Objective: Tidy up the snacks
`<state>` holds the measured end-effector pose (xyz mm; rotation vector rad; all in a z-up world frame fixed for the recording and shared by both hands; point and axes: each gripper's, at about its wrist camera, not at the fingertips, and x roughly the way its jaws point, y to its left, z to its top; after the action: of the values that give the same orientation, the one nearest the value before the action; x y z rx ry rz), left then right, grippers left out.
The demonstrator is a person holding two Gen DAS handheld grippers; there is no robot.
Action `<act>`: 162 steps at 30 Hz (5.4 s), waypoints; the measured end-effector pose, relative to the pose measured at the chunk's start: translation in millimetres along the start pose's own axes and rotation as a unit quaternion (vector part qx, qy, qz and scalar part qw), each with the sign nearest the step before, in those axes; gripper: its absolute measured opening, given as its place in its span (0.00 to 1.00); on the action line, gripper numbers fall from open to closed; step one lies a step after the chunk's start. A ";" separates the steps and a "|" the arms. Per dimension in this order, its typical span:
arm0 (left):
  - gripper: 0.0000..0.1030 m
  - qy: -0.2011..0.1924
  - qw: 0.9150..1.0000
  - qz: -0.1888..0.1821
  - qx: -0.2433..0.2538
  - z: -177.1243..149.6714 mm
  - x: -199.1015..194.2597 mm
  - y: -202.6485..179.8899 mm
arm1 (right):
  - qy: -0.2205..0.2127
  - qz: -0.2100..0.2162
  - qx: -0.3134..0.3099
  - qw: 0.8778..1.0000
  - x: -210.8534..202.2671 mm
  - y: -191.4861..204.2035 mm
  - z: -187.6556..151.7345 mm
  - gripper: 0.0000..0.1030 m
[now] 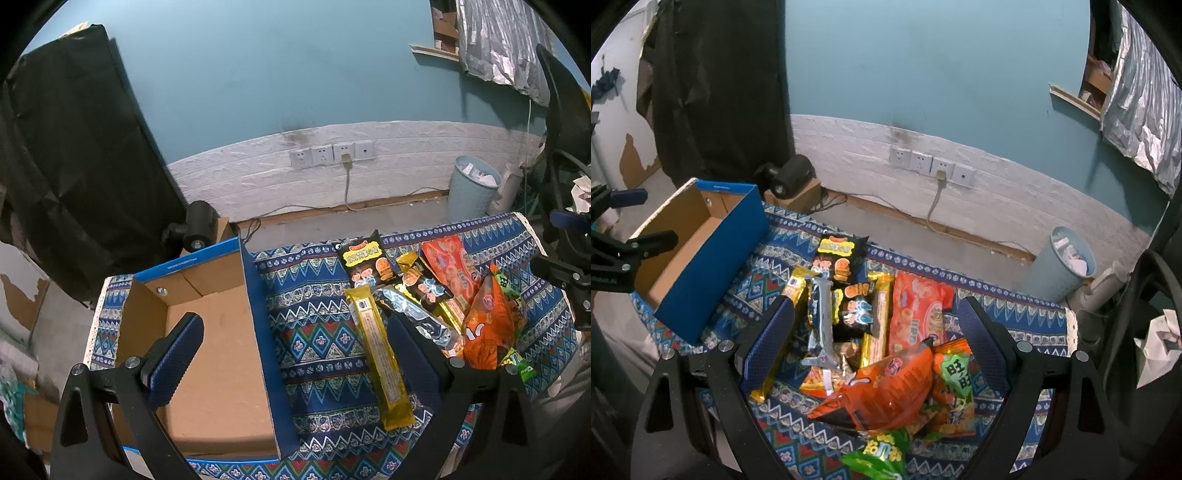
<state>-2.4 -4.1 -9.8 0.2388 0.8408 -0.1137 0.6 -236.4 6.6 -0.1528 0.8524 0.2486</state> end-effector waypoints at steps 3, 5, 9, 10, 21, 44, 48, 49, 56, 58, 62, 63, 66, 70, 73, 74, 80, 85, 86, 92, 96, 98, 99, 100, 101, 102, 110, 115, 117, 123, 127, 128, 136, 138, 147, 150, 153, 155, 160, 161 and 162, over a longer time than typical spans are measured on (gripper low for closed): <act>0.98 0.004 1.000 -0.002 -0.003 -0.5 1.1 0.9 | 0.003 0.001 0.000 1.000 0.0 -0.6 0.2 0.86; 0.98 0.005 1.000 -0.003 -0.004 -1.0 1.9 1.0 | 0.003 0.002 0.001 1.000 0.1 -0.9 -0.4 0.86; 0.98 0.008 1.000 -0.003 -0.003 -0.9 3.1 0.1 | 0.005 0.003 0.001 1.000 0.4 -1.0 -0.8 0.86; 0.98 0.008 1.000 -0.003 -0.001 -1.2 3.0 -0.7 | 0.005 0.003 0.001 1.000 0.2 -1.1 -0.6 0.86; 0.98 0.010 1.000 -0.005 0.001 -1.1 3.6 -1.6 | 0.009 0.004 0.000 1.000 1.7 0.4 -1.3 0.86; 0.98 0.017 1.000 -0.006 0.005 -3.2 7.5 -4.2 | 0.013 0.006 0.003 1.000 3.2 -1.4 -1.7 0.86; 0.98 0.018 1.000 -0.007 0.006 -3.1 7.9 -4.7 | 0.013 0.006 0.004 1.000 3.2 -1.4 -2.1 0.86; 0.98 0.019 1.000 -0.007 0.006 -2.5 8.1 -4.8 | 0.014 0.006 0.003 1.000 3.3 -1.3 -1.6 0.86; 0.98 0.022 1.000 -0.008 0.009 -0.9 9.1 -7.0 | 0.015 0.005 0.002 1.000 3.6 -1.3 -3.6 0.86; 0.98 0.023 1.000 -0.009 0.009 -1.0 9.5 -8.1 | 0.015 0.004 0.002 1.000 3.7 -1.6 -4.4 0.86; 0.98 0.024 1.000 -0.009 0.009 -0.3 10.8 -8.8 | 0.016 0.005 0.003 1.000 4.1 -2.7 -7.6 0.86; 0.98 0.025 1.000 -0.009 0.009 -0.5 11.2 -9.2 | 0.016 0.004 0.003 1.000 4.0 -2.6 -8.3 0.86; 0.98 0.028 1.000 -0.011 0.008 -0.6 12.5 -9.8 | 0.018 0.005 0.003 1.000 4.0 -3.6 -7.9 0.86; 0.98 0.034 0.999 -0.012 0.006 -1.0 16.5 -9.9 | 0.023 0.006 0.005 1.000 4.5 -5.4 -7.9 0.86; 0.98 0.038 0.999 -0.012 0.005 -1.1 19.4 -10.7 | 0.024 0.005 0.003 1.000 3.6 -5.8 -8.3 0.86; 0.98 0.039 0.999 -0.012 0.005 -0.8 19.9 -10.8 | 0.024 0.004 0.001 1.000 3.3 -5.9 -7.8 0.86; 0.98 0.048 0.999 -0.015 0.004 -0.3 25.1 -14.2 | 0.025 0.003 0.001 1.000 2.1 -7.1 -8.2 0.86; 0.98 0.056 0.998 -0.014 0.003 -0.3 30.2 -18.3 | 0.026 0.003 0.004 1.000 0.3 -10.5 -9.0 0.86; 0.98 0.057 0.998 -0.014 0.002 -0.1 30.7 -18.0 | 0.026 0.003 0.006 1.000 -0.3 -11.5 -9.6 0.86; 0.98 0.067 0.998 -0.018 0.001 0.9 38.7 -22.6 | 0.026 0.002 0.011 1.000 -2.5 -19.4 -13.5 0.86; 0.98 0.082 0.996 -0.020 0.001 1.0 52.4 -28.4 | 0.033 -0.002 0.017 0.999 0.3 -28.2 -17.1 0.86; 0.98 0.088 0.996 -0.009 0.005 0.4 61.8 -33.5 | 0.043 -0.006 0.022 0.999 4.4 -33.5 -20.5 0.86; 0.98 0.094 0.996 -0.007 0.006 0.8 67.4 -36.2 | 0.049 -0.010 0.023 0.999 7.4 -36.7 -22.7 0.86; 0.98 0.101 0.995 -0.010 0.005 1.5 74.8 -39.7 | 0.055 -0.015 0.024 0.998 10.7 -40.3 -24.7 0.86; 0.98 0.106 0.994 -0.013 0.003 1.8 79.7 -42.4 | 0.059 -0.019 0.025 0.998 13.0 -43.9 -26.2 0.86; 0.98 0.113 0.993 -0.017 0.001 1.9 84.9 -44.7 | 0.062 -0.022 0.026 0.997 15.4 -48.0 -27.7 0.86; 0.98 0.160 0.986 -0.045 -0.005 -5.6 119.4 -61.7 | 0.126 -0.056 0.058 0.989 58.9 -100.0 -45.4 0.86; 0.98 0.191 0.980 -0.048 -0.011 -13.2 140.9 -70.6 | 0.172 -0.055 0.076 0.981 86.5 -120.3 -68.2 0.86; 0.98 0.200 0.978 -0.051 -0.014 -16.9 146.8 -74.7 | 0.188 -0.046 0.079 0.978 95.4 -123.5 -79.1 0.86; 0.98 0.219 0.974 -0.047 -0.005 -25.6 166.1 -87.5 | 0.223 -0.033 0.075 0.971 115.2 -123.7 -100.8 0.86; 0.98 0.234 0.971 -0.040 -0.002 -30.4 180.1 -90.5 | 0.237 -0.021 0.073 0.968 128.5 -122.7 -109.0 0.86; 0.98 0.237 0.971 -0.039 -0.003 -31.9 183.1 -90.7 | 0.241 -0.019 0.072 0.968 132.6 -122.5 -110.9 0.86; 0.78 0.263 0.964 -0.051 -0.004 -45.7 209.3 -92.6 | 0.257 0.005 0.080 0.963 159.5 -121.7 -121.0 0.71; 0.76 0.252 0.966 -0.051 -0.003 -45.3 209.4 -92.5 | 0.257 0.011 0.093 0.962 163.1 -125.5 -121.0 0.58; 0.35 0.236 0.968 -0.081 0.013 -49.8 201.2 -103.6 | 0.257 -0.003 0.092 0.962 162.3 -128.4 -123.3 0.34; 0.32 0.234 0.969 -0.084 0.014 -52.5 199.7 -98.3 | 0.250 -0.008 0.096 0.963 155.0 -130.3 -117.9 0.34; 0.28 0.226 0.970 -0.083 0.014 -51.8 191.5 -92.4 | 0.240 -0.021 0.096 0.966 144.9 -130.4 -110.3 0.34; 0.28 0.220 0.972 -0.081 0.016 -49.4 181.4 -88.2 | 0.233 -0.026 0.099 0.967 136.8 -128.5 -103.8 0.34; 0.28 0.202 0.976 -0.082 0.020 -45.7 162.0 -81.1 | 0.213 -0.044 0.096 0.971 118.7 -127.6 -92.3 0.34; 0.28 0.197 0.977 -0.082 0.022 -44.1 154.5 -80.6 | 0.207 -0.043 0.097 0.972 111.6 -123.6 -89.8 0.34; 0.28 0.191 0.978 -0.081 0.024 -43.3 148.3 -75.1 | 0.202 -0.045 0.096 0.974 107.2 -121.4 -86.5 0.34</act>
<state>50.0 -66.6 -161.0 0.2413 1.2419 -0.2454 39.4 -356.4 -126.9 -0.0611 1.2654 0.0472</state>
